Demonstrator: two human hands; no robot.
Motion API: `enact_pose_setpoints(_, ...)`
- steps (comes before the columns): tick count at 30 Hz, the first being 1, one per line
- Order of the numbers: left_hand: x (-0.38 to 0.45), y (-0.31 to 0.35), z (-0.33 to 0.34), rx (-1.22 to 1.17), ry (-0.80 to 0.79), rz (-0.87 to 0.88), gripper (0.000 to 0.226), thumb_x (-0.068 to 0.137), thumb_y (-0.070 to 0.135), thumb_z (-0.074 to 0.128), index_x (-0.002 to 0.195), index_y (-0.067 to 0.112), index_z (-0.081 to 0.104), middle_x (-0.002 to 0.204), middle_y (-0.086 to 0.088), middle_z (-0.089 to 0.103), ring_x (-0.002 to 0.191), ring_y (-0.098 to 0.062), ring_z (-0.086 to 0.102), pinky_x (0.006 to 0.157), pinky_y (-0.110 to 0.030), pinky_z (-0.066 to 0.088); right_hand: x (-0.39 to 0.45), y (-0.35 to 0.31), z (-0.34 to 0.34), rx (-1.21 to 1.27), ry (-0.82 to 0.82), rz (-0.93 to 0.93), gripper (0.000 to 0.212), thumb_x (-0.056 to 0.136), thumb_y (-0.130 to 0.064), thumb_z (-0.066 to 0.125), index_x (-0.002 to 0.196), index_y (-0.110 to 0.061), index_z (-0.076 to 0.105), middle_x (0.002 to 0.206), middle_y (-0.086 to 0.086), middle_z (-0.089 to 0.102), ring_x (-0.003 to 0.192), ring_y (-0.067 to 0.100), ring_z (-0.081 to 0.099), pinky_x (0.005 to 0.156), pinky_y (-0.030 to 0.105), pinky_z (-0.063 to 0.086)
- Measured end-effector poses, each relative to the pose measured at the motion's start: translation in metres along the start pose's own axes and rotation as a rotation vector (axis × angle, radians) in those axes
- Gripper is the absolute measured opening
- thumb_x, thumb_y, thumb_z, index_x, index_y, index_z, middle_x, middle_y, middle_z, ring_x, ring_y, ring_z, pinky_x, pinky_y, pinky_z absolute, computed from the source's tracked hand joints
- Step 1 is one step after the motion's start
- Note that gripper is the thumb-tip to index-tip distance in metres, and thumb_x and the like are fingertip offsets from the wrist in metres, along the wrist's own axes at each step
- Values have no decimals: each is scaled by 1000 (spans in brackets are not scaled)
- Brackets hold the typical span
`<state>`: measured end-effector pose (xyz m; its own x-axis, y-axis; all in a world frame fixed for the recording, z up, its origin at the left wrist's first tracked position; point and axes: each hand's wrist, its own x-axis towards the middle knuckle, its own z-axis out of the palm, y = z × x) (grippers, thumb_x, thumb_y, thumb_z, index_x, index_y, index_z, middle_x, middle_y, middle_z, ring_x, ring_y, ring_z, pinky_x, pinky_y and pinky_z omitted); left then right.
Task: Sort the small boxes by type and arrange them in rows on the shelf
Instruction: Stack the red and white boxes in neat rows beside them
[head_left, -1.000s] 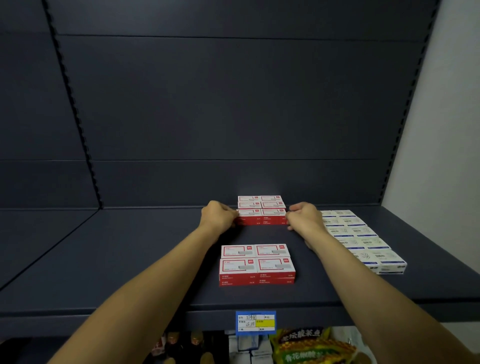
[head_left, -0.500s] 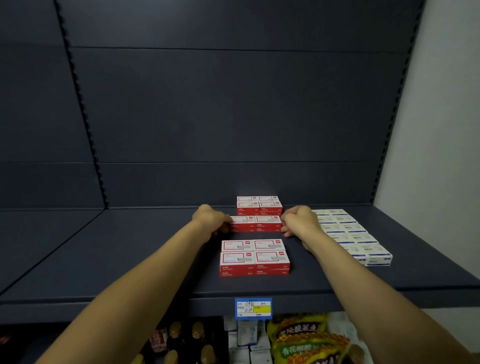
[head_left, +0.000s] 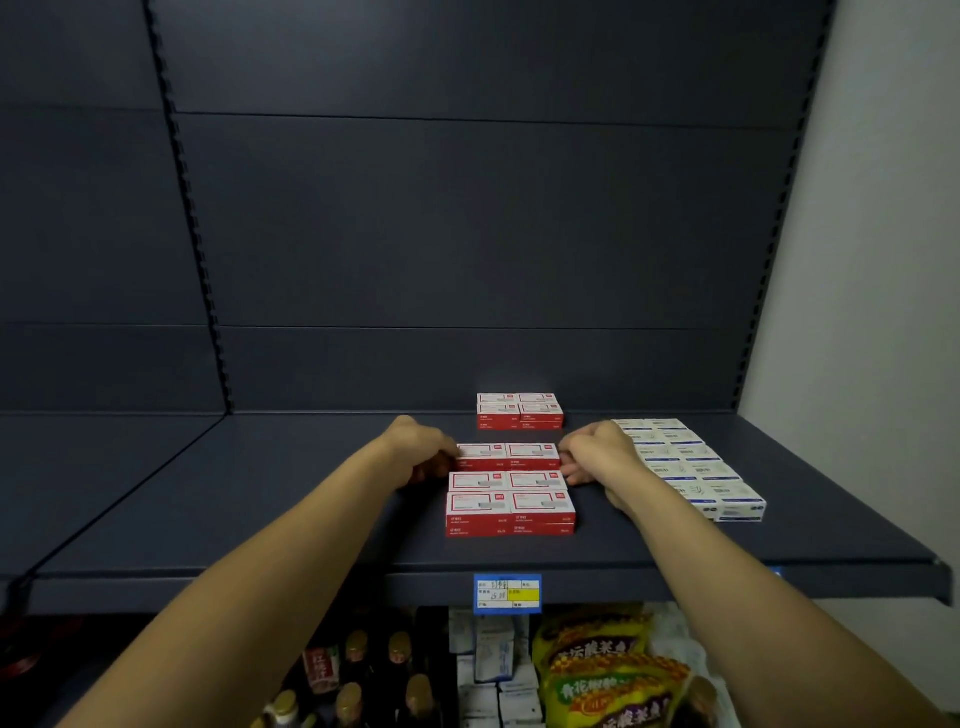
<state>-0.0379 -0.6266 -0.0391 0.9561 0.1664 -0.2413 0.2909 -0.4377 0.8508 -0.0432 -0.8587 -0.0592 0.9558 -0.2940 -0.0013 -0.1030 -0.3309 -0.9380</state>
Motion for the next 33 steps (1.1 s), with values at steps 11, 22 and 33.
enact_pose_setpoints(11, -11, -9, -4, 5, -1, -12, 42, 78, 21, 82, 109, 10, 56, 80, -7, 75, 66, -17, 65, 56, -28, 43, -14, 1, -4, -20, -25, 16, 9, 88, -9, 61, 88, -4, 67, 72, 9, 75, 70, 23, 74, 67, 34, 63)
enact_pose_setpoints(22, -22, -8, -8, 49, -30, -42, 30, 79, 24, 80, 104, 9, 71, 64, 0, 73, 66, -15, 65, 56, -27, 41, -18, 4, -7, 1, -58, 7, 9, 86, -7, 60, 88, -2, 67, 74, 13, 75, 75, 29, 75, 66, 36, 62)
enact_pose_setpoints(33, -17, -30, -13, 376, -280, 423, 110, 64, 78, 73, 154, 37, 24, 153, 5, 38, 144, -22, 30, 119, -49, 29, -13, 12, -27, -132, -500, -281, 98, 62, -54, 85, 145, -35, 36, 136, -8, 51, 127, 11, 48, 106, 33, 41)
